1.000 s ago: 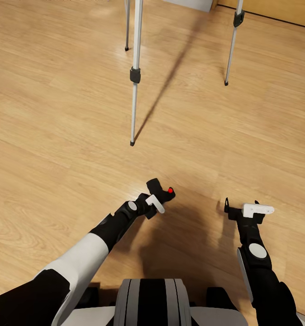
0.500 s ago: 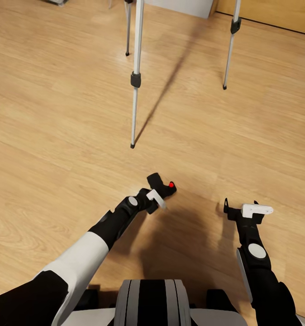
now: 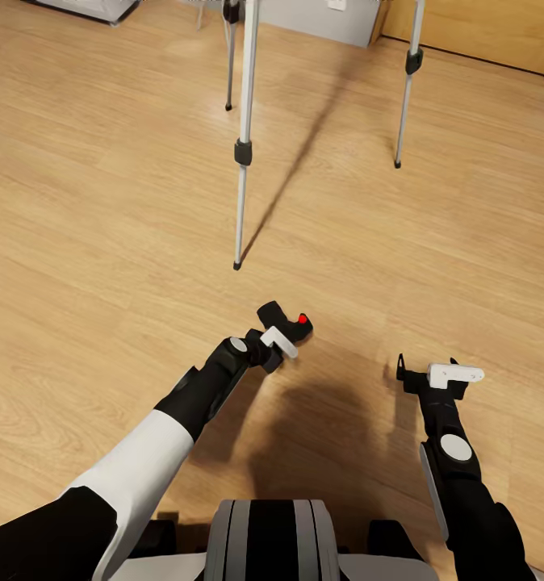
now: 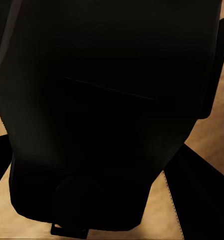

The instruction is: Attach the digital camera to the camera tripod in the bedroom.

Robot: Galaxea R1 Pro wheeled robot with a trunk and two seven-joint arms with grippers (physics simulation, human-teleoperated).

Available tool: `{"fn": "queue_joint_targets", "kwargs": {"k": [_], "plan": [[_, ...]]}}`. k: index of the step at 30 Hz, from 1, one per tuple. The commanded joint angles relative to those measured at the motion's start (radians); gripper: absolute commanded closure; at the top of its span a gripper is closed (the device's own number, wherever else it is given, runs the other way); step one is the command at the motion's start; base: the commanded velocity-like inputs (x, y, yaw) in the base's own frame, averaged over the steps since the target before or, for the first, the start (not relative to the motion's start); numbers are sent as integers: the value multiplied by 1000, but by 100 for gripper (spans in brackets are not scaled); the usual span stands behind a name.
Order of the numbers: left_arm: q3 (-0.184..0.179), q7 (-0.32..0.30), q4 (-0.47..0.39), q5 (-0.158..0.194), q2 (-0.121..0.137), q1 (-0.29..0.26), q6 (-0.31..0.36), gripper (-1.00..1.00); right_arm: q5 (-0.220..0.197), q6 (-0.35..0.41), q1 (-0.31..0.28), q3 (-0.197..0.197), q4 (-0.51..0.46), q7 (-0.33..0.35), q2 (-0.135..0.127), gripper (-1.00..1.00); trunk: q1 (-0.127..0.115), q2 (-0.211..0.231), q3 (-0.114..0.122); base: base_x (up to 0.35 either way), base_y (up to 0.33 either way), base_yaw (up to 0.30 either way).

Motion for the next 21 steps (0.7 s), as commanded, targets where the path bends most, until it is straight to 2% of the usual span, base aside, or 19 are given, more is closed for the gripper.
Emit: {"fn": "queue_joint_targets", "kwargs": {"k": [1,8,13,21], "plan": [[0,-8,-11,0,0,0,19,100,10,6,0,0,-1,-2,1,-100,0,0,1,0,0,0],[-2,-10,-32,19,0,0,80,100,11,7,1,1,0,-2,1,-100,0,0,12,0,0,0],[-2,-10,-36,48,0,0,111,100,12,8,1,1,1,-3,1,-100,0,0,20,0,0,0],[-3,-10,-38,84,0,0,126,100,12,8,1,1,1,-3,7,-100,0,0,32,0,0,0]]}}
